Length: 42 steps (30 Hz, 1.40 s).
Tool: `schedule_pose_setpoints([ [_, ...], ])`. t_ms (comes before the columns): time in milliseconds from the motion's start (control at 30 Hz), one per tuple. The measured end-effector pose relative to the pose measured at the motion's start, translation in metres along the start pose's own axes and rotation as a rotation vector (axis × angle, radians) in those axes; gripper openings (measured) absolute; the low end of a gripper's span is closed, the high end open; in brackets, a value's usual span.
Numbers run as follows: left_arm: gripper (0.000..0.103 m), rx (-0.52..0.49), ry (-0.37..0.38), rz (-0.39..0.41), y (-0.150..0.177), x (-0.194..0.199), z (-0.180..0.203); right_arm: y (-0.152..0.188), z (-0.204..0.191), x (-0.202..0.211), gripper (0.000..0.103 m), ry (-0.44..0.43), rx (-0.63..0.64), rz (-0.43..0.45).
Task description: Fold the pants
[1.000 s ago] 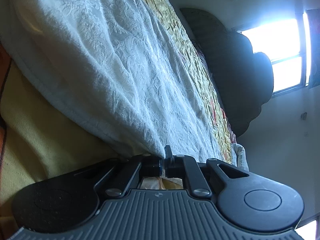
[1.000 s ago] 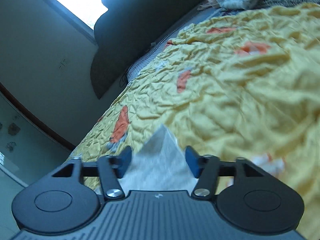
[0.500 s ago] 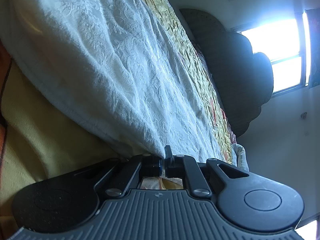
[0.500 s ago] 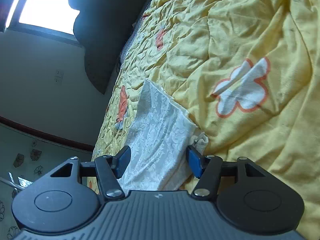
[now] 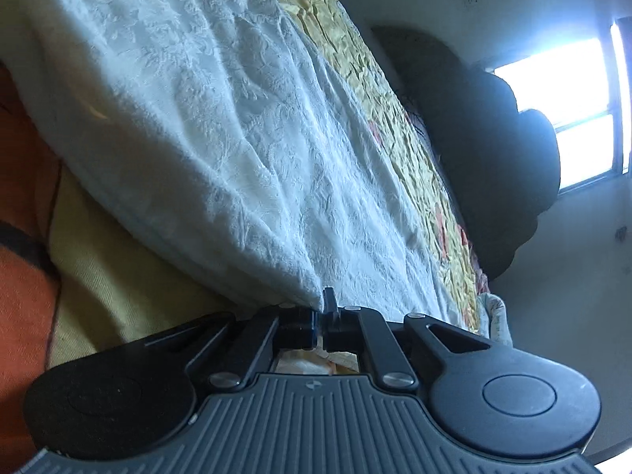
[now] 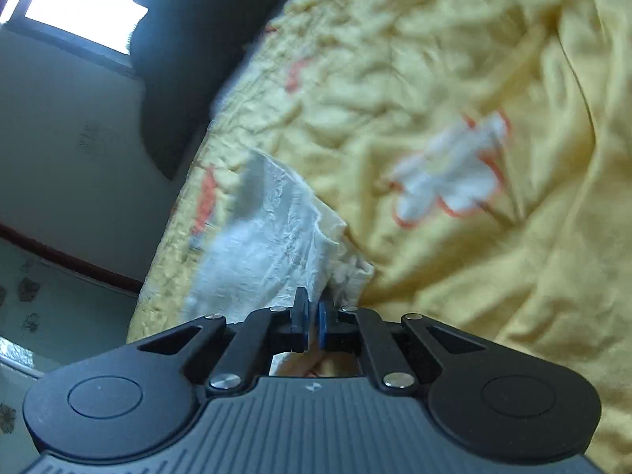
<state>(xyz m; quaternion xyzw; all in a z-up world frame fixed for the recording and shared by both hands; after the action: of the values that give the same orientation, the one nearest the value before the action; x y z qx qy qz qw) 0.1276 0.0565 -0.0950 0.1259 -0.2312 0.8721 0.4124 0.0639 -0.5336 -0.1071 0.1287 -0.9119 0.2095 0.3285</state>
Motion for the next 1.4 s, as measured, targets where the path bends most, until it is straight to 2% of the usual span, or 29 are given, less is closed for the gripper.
schedule_pose_setpoints([
  [67, 0.013, -0.017, -0.016, -0.007, -0.001, 0.0, 0.002, -0.002, 0.001, 0.002, 0.005, -0.012, -0.022, 0.003],
  [133, 0.017, 0.007, 0.005, -0.026, -0.001, 0.003, 0.002, -0.003, 0.001, 0.001, 0.005, 0.0, -0.024, -0.014],
  [233, 0.029, 0.029, 0.012, -0.012, -0.003, 0.025, 0.007, -0.01, 0.003, 0.01, 0.008, 0.02, -0.071, -0.019],
  [300, 0.048, 0.015, 0.01, 0.039, -0.009, 0.048, 0.008, -0.019, 0.0, 0.031, 0.01, 0.059, -0.062, 0.081],
  [367, 0.052, 0.026, -0.001, 0.101, -0.018, 0.069, 0.005, -0.025, -0.01, 0.053, 0.013, 0.086, -0.009, 0.187],
  [400, 0.062, 0.046, -0.027, 0.138, -0.024, 0.081, -0.001, -0.021, -0.022, 0.057, 0.013, 0.073, 0.036, 0.205],
  [467, 0.069, 0.095, -0.07, 0.217, -0.036, 0.102, -0.017, -0.003, -0.053, 0.053, 0.013, 0.022, 0.127, 0.174],
  [600, 0.07, 0.221, -0.118, 0.355, -0.061, 0.138, -0.045, 0.067, -0.123, 0.015, 0.03, -0.05, 0.348, 0.003],
  [633, 0.07, 0.242, -0.127, 0.38, -0.066, 0.144, -0.049, 0.084, -0.136, 0.005, 0.031, -0.063, 0.394, -0.031],
  [800, 0.071, 0.257, -0.172, 0.477, -0.095, 0.161, -0.061, 0.136, -0.163, -0.031, 0.031, -0.088, 0.464, -0.142],
  [867, 0.069, 0.231, -0.19, 0.526, -0.107, 0.166, -0.065, 0.143, -0.158, -0.041, 0.031, -0.067, 0.46, -0.165],
  [933, 0.058, 0.201, -0.214, 0.561, -0.117, 0.168, -0.07, 0.148, -0.148, -0.049, 0.031, -0.036, 0.448, -0.188],
  [967, 0.026, 0.184, -0.238, 0.567, -0.12, 0.17, -0.074, 0.151, -0.141, -0.05, 0.031, -0.036, 0.435, -0.197],
  [1000, 0.007, 0.175, -0.276, 0.557, -0.121, 0.171, -0.079, 0.152, -0.138, -0.053, 0.031, -0.048, 0.425, -0.198],
  [1100, 0.007, 0.161, -0.266, 0.583, -0.122, 0.185, -0.074, 0.15, -0.13, -0.05, 0.03, -0.084, 0.367, -0.215],
  [1167, 0.007, 0.046, -0.26, 0.604, -0.127, 0.2, -0.055, 0.149, -0.127, -0.05, 0.03, -0.098, 0.335, -0.233],
  [1233, 0.007, -0.046, -0.321, 0.56, -0.127, 0.196, -0.058, 0.149, -0.127, -0.05, 0.03, -0.107, 0.33, -0.238],
  [1267, 0.007, -0.011, -0.352, 0.529, -0.124, 0.191, -0.074, 0.15, -0.127, -0.05, 0.03, -0.109, 0.335, -0.235],
  [1300, 0.008, 0.038, -0.349, 0.518, -0.12, 0.187, -0.087, 0.15, -0.127, -0.05, 0.03, -0.111, 0.337, -0.233],
  [1333, 0.008, 0.027, -0.337, 0.532, -0.12, 0.188, -0.087, 0.151, -0.128, -0.05, 0.03, -0.111, 0.338, -0.231],
  [1400, 0.008, -0.045, -0.373, 0.524, -0.121, 0.189, -0.076, 0.151, -0.129, -0.05, 0.03, -0.105, 0.342, -0.232],
])
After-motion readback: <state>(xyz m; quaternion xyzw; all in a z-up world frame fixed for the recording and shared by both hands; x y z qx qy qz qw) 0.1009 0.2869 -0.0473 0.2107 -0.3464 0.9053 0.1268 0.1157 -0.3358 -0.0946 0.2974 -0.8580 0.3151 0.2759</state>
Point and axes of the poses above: each gripper's, at about its wrist camera, not at the fingertips, and x roughly against the way its jaws point, z to its right, y to its underside, the point moved 10 cm from there along -x, roughly the way its jaws point, and after that the axes turned 10 degrees about y, right-handed, at the moved point
